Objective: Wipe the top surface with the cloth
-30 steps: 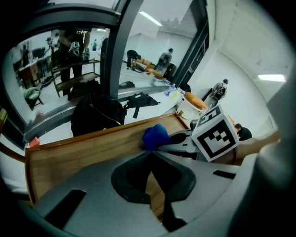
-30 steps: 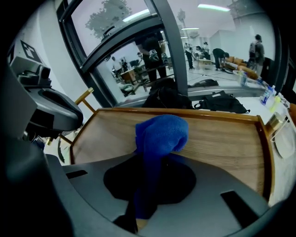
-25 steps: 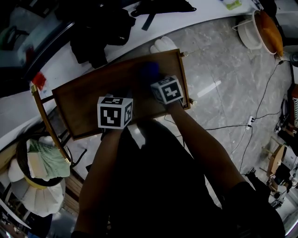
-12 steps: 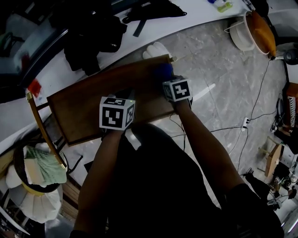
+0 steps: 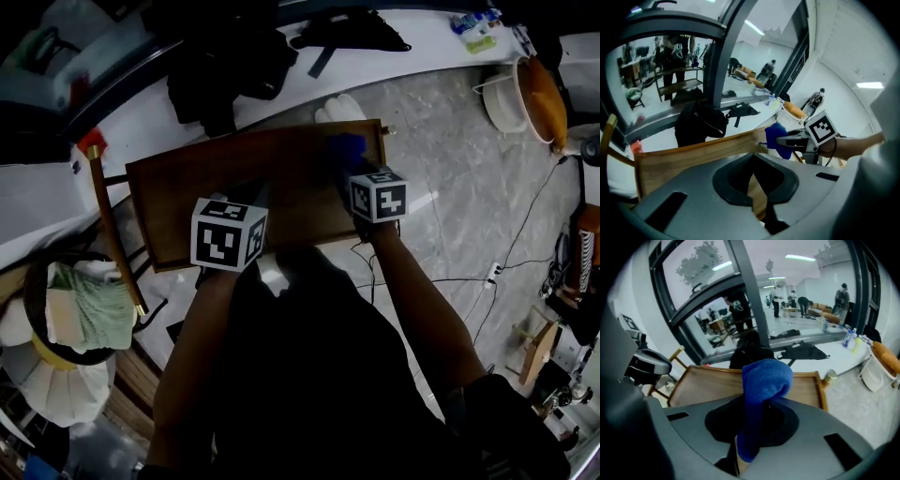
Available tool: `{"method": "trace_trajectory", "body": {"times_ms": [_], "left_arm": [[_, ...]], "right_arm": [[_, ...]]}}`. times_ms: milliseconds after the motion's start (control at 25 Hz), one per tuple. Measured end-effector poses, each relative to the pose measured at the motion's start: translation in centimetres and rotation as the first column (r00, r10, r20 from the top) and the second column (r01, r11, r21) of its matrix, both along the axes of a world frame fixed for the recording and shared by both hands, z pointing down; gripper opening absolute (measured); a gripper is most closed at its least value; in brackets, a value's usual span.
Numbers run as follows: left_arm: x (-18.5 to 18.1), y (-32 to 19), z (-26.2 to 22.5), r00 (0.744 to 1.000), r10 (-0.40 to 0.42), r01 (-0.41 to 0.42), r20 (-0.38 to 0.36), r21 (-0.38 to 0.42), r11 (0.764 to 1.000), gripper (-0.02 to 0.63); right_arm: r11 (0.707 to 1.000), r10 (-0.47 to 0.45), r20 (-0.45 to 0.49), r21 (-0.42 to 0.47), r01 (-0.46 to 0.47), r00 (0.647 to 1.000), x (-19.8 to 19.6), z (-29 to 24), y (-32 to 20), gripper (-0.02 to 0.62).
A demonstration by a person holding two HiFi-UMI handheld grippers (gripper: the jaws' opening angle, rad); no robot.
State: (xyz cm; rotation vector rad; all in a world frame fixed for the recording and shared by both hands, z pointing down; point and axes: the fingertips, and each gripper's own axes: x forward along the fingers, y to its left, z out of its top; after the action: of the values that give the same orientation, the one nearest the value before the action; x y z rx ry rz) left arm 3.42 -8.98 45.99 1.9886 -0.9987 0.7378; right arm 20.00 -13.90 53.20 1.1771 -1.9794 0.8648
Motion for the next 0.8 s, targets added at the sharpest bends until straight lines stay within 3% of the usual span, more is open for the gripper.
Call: {"method": "trace_trajectory", "body": {"times_ms": [120,280,480,640,800], "left_arm": [[-6.0,1.3,-1.5,0.998,-0.060,0.059,0.031,0.017,0.998,0.009],[-15.0,3.4,-2.8,0.985,-0.161,0.161,0.066,0.016,0.987,0.009],[-24.4,5.7,-2.8,0.963,-0.244,0.243,0.117,0.016,0.970,0.009],[-29.3,6.7,-2.4,0.948,-0.285,0.285,0.139,0.022,0.958,0.009],[-31.7,7.3,-1.5,0.946,-0.286,0.288,0.152,0.010,0.958,0.009]], "right_arm": [[0.994,-0.103,0.120,0.035,0.099,0.987,-8.9,-2.2,1.5,0.063],[0.976,-0.217,0.294,0.041,0.215,0.931,-21.9,-3.2,4.4,0.063],[0.941,-0.317,0.389,0.014,0.338,0.865,-35.5,-2.0,8.1,0.063],[0.924,-0.340,0.415,-0.017,0.381,0.844,-42.3,0.4,9.8,0.063],[0.925,-0.325,0.405,-0.050,0.376,0.855,-45.1,2.8,10.2,0.063]]}}
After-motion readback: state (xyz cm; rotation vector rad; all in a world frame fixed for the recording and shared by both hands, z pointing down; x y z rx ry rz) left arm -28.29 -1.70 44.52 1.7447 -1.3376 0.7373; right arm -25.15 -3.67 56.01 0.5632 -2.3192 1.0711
